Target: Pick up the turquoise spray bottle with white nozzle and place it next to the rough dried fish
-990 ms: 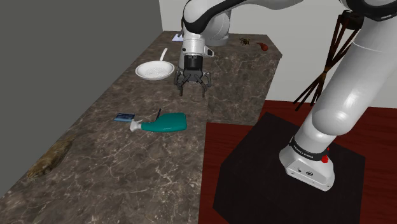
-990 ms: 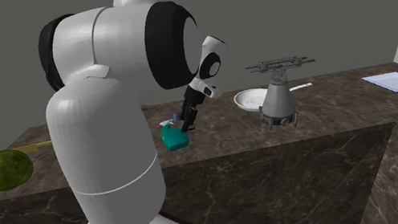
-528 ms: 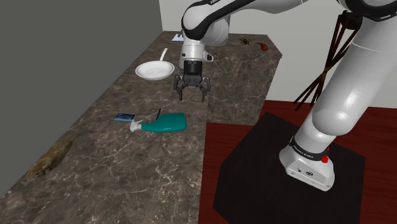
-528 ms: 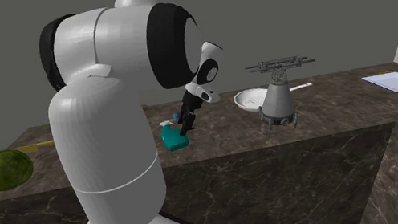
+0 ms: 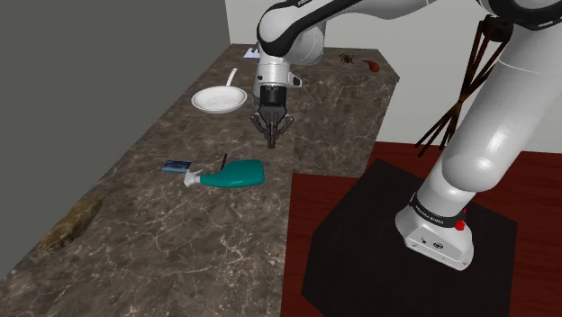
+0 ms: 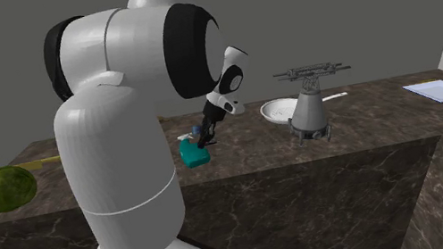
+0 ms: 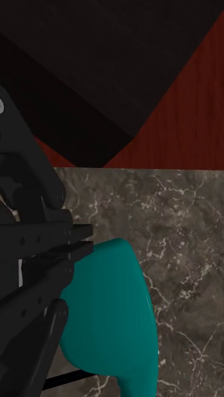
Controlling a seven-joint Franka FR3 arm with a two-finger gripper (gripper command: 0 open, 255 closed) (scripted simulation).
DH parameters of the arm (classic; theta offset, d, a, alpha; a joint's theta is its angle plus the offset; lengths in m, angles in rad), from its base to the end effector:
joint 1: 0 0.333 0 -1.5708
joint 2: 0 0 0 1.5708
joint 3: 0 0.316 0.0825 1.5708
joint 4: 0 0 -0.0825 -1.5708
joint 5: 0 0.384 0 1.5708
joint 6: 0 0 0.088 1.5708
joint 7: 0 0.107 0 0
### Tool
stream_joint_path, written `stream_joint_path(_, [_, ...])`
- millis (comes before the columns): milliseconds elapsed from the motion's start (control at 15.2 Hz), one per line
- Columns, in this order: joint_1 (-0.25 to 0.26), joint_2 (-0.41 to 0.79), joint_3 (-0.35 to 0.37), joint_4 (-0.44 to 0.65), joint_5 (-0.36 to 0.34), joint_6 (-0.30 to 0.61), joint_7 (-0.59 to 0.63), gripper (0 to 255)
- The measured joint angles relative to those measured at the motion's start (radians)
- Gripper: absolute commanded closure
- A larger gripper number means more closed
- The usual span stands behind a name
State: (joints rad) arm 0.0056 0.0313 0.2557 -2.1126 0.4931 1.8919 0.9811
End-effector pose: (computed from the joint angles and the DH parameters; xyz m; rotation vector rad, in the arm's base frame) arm 0.4963 0.1683 0.3900 -2.5336 1.2828 0.6736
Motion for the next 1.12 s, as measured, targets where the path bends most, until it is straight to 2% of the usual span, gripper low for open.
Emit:
stream_joint_path(264, [0.0, 0.0, 0.0, 0.0, 0.0, 0.0, 0.0, 255])
stream_joint_path(330, [0.0, 0.0, 0.0, 0.0, 0.0, 0.0, 0.0, 0])
stream_joint_path(396, [0.0, 0.0, 0.0, 0.0, 0.0, 0.0, 0.0, 0])
stream_joint_path(528, [0.016, -0.039, 0.015, -0.058, 0.037, 0.08, 0.087, 0])
stream_joint_path(660, [0.047, -0.068, 0.05, -0.126, 0.083, 0.219, 0.238, 0])
stream_joint_path(858, [0.093, -0.078, 0.113, -0.194, 0.107, 0.455, 0.517, 0])
stream_joint_path(990, [0.119, -0.058, 0.155, -0.207, 0.06, 0.601, 0.751, 0])
stream_joint_path(1122, [0.149, 0.003, 0.185, -0.193, -0.07, 0.744, 1.045, 0])
